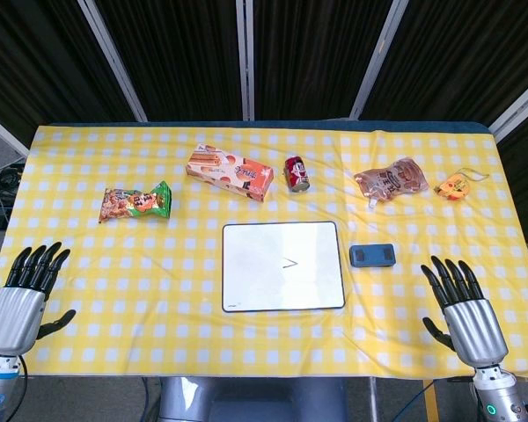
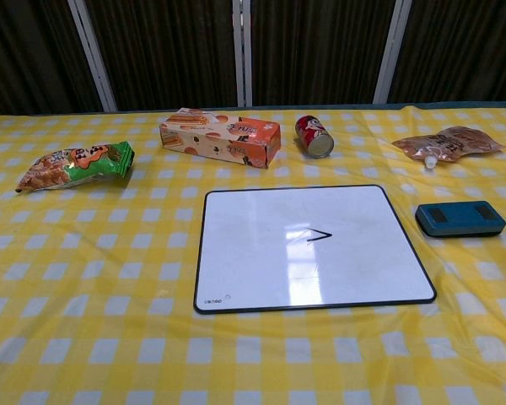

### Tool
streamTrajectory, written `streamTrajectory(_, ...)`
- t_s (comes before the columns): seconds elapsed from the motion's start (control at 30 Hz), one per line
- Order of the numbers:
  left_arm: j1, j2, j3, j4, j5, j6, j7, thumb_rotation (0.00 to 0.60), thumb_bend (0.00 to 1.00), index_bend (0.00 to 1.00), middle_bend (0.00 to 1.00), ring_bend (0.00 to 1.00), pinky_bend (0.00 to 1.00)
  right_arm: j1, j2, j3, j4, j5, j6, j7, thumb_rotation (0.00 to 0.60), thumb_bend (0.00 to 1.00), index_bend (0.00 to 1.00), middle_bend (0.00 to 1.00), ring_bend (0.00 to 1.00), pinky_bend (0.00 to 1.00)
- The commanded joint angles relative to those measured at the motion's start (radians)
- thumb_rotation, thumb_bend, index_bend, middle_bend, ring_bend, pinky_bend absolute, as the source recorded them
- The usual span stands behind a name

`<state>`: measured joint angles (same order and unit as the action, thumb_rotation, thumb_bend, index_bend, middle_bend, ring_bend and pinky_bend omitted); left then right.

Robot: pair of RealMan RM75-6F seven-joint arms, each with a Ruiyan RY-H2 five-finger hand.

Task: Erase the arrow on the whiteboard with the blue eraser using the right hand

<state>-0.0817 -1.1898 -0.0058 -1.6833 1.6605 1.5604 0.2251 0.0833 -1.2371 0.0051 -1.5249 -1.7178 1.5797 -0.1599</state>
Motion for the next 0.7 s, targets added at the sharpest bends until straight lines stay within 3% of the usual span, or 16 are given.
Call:
streamTrajectory(0.03, 0.001, -0.001, 0.001, 0.001, 0.000, 0.001, 0.003, 0.600, 0.03, 0.00, 0.00, 0.00, 0.00, 0.000, -0.001, -0.001, 0.002, 0.000, -0.001, -0.001, 0.600, 0.12, 0.03, 0.00, 0.00, 0.00)
streamTrajectory(0.37, 0.000, 0.000, -0.002, 0.000, -0.004, 0.002, -0.001, 0.600, 0.03, 0.00, 0.00, 0.00, 0.00, 0.009, -0.002, 0.000, -0.002, 0.010, -0.021, 0.008, 0.600, 0.12, 0.03, 0.00, 0.00, 0.00)
streamTrajectory(0.5, -0.002, 0.001, -0.007, 0.001, -0.006, 0.001, 0.001, 0.600, 0.03, 0.00, 0.00, 0.00, 0.00, 0.037, -0.005, 0.025, -0.018, 0.038, -0.061, 0.003, 0.600, 0.13, 0.04, 0.00, 0.00, 0.00)
streamTrajectory(0.7, -0.007, 0.003, -0.015, 0.000, -0.019, -0.005, 0.000, 0.600, 0.03, 0.00, 0.00, 0.00, 0.00, 0.123, -0.001, 0.074, -0.075, 0.105, -0.200, -0.050, 0.600, 0.13, 0.18, 0.06, 0.00, 0.00)
